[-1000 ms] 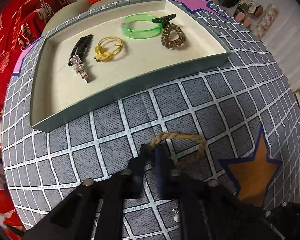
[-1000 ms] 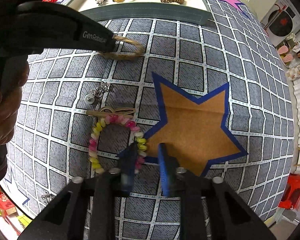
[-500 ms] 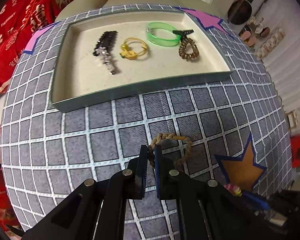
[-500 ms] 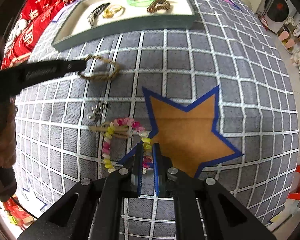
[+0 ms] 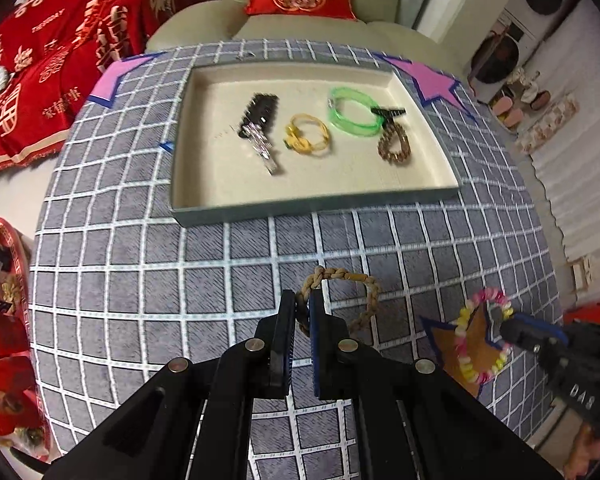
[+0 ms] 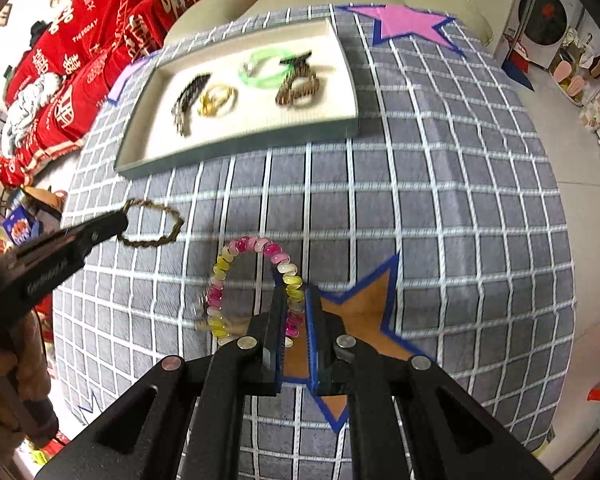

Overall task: Organize jewelry
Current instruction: 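Carry braided bracelet over tray with left tool while right tool carries beaded bracelet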

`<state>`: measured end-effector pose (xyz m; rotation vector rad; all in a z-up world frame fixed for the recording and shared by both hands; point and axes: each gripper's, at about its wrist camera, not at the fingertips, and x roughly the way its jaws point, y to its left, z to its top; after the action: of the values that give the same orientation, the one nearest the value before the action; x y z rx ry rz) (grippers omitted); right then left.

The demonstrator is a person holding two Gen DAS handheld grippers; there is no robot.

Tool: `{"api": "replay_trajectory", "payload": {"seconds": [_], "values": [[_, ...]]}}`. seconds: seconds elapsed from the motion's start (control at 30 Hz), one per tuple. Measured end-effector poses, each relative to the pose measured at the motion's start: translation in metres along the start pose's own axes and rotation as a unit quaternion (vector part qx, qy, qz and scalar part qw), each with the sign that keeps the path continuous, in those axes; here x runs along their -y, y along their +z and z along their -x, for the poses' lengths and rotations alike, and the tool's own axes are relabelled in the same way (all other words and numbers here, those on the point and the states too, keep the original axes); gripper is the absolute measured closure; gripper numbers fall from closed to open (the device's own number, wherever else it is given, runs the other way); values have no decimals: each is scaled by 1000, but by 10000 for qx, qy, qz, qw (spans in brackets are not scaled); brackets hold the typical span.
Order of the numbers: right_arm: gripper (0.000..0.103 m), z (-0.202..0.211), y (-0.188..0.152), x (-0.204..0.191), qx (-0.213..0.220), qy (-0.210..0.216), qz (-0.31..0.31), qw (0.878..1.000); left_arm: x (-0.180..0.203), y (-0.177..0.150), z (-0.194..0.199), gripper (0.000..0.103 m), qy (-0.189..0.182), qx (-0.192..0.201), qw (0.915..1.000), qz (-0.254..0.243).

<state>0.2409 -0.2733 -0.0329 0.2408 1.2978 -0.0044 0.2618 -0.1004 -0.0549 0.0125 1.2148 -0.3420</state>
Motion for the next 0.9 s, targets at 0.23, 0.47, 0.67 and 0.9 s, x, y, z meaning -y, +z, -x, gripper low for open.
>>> {"api": "replay_trajectory", "payload": {"seconds": [0.23,0.47,0.67,0.9], "values": [[93,9,38,2,212,80,51,9997,-12,22,14,88,101,220,9996,172],[93,14,79,5,373,155,103,9991,-24,47,16,88,245,358,9987,275],[93,4,112,2,397,251,167,9988,-35,68,6,88,382,389,9978,390],[93,-22,142,-4,250,381,205,9988,-42,84,-17,88,550,290,9970,466]]}}
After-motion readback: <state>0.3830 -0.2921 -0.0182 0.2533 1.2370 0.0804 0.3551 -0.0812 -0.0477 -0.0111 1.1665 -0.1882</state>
